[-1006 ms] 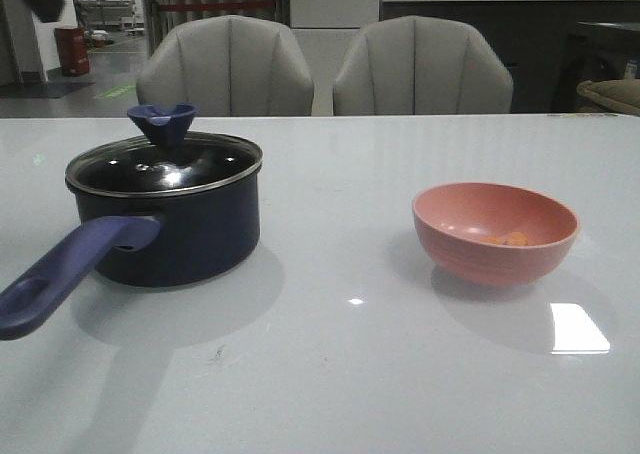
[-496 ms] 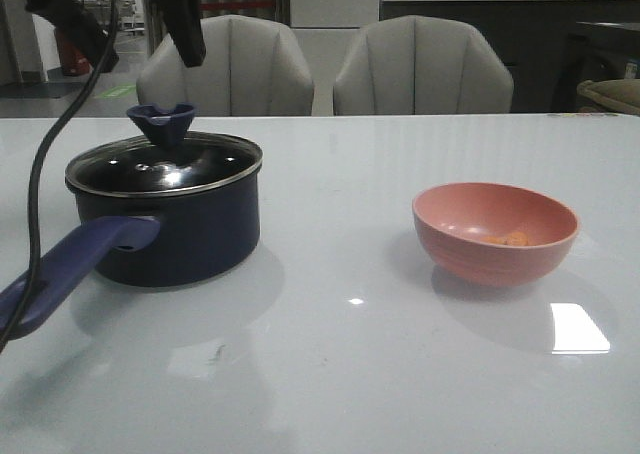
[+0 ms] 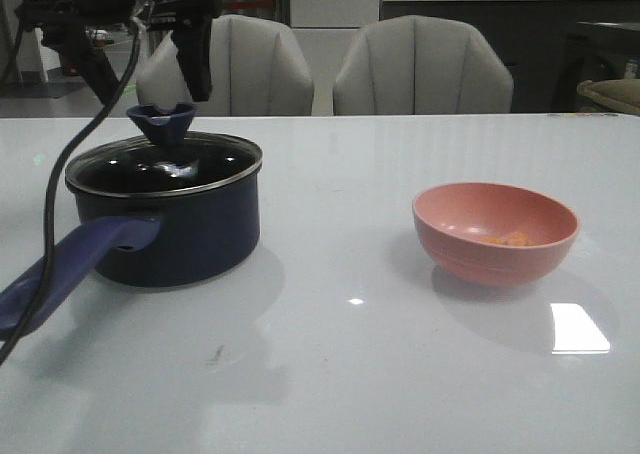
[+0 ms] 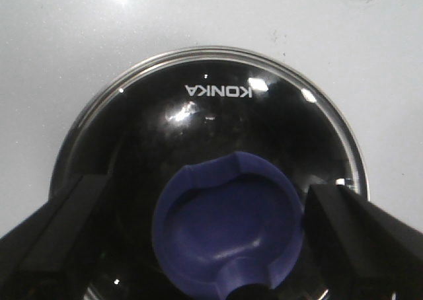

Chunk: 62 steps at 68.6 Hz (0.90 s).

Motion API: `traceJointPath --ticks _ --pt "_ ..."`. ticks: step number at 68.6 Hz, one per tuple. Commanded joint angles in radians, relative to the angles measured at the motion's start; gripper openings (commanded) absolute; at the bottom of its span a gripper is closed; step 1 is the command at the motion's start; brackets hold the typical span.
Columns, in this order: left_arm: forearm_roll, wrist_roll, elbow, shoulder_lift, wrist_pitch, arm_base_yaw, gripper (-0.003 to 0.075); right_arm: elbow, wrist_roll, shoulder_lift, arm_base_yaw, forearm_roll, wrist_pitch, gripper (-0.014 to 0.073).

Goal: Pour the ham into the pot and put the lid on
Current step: 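Lower the left gripper onto the purple knob of the glass lid, then grasp the knob and lift the glass lid off the saucepan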

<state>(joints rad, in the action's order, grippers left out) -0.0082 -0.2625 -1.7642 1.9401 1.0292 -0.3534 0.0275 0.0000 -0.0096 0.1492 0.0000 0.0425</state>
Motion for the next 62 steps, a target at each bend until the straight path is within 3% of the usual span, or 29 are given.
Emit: traceJointPath --ticks 1,21,29,42,62 --pt "-0.009 -0.020 -0.033 -0.039 -0.027 -0.013 0.0631 -0.006 0.000 -0.021 -0.006 -0.012 -0.075 0.0159" --pt "-0.022 -0.040 -0.033 -0.002 -0.012 -0.013 0.0617 -0.006 0.000 -0.021 -0.006 -0.012 -0.075 0.0159" --pt "-0.023 -0.040 -0.033 0.002 -0.012 -0.013 0.0549 -0.006 0.000 -0.021 -0.006 -0.012 -0.075 0.0159" --pt "-0.023 -0.040 -0.033 0.002 -0.015 -0.013 0.0376 -0.006 0.000 -0.021 -0.006 -0.012 -0.075 0.0159" --pt "-0.023 -0.040 -0.033 0.002 -0.020 -0.017 0.0351 -0.006 0.000 -0.021 -0.006 -0.012 -0.075 0.0159"
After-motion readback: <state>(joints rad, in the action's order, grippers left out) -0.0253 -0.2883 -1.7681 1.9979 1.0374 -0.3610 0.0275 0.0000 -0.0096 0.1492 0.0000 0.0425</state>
